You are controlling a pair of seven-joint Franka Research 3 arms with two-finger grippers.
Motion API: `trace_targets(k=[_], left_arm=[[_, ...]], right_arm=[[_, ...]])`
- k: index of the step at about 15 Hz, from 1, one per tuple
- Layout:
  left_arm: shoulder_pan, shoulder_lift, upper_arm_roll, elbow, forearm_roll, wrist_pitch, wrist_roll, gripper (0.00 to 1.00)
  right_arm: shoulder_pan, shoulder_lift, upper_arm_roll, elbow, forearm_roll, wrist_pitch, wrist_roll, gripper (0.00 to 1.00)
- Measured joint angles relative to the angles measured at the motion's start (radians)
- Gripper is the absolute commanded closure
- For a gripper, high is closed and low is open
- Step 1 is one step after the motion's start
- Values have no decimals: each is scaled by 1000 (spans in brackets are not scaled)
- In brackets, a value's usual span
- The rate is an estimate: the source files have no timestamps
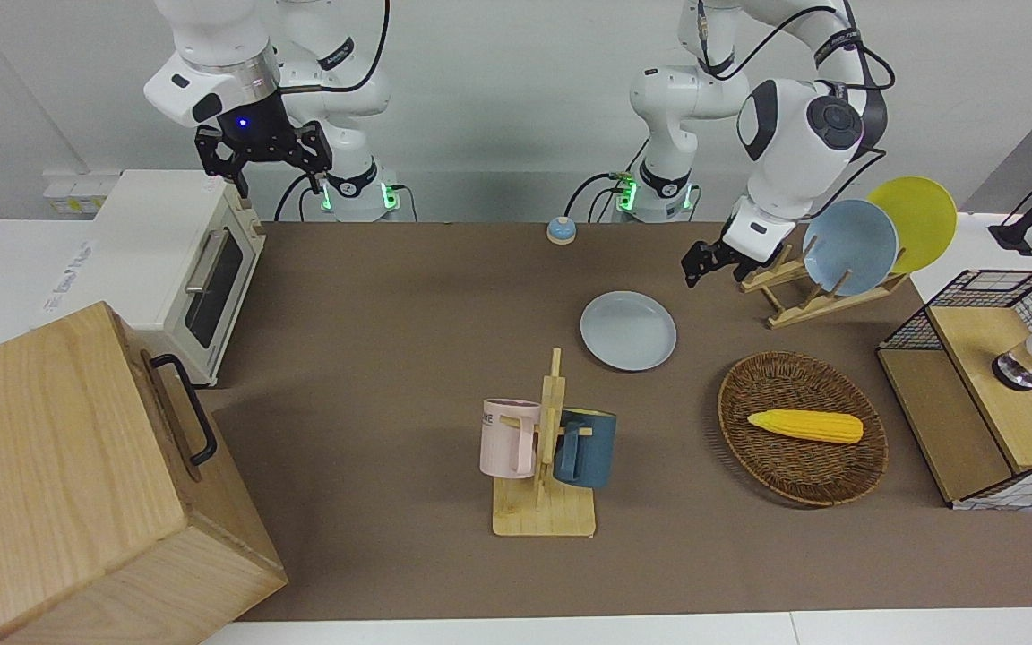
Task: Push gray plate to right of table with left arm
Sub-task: 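Move the left gripper down to the edge of the gray plate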
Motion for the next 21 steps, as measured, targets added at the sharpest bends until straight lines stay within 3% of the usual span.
trace_targets(k=[5,9,14,18,21], left_arm=[[0,20,1,-33,0,45,0,49],[-1,52,-10,-114,0,166,1,61],[-16,103,-19,-147,0,238,2,224],[-16,112,-19,-166,0,270,2,243],[-18,127,-21,-188,0,304,2,493]], right_arm=[[0,0,0,0,0,0,0,5],[0,0,0,0,0,0,0,5],[0,0,0,0,0,0,0,5],[0,0,0,0,0,0,0,5],[0,0,0,0,0,0,0,5]])
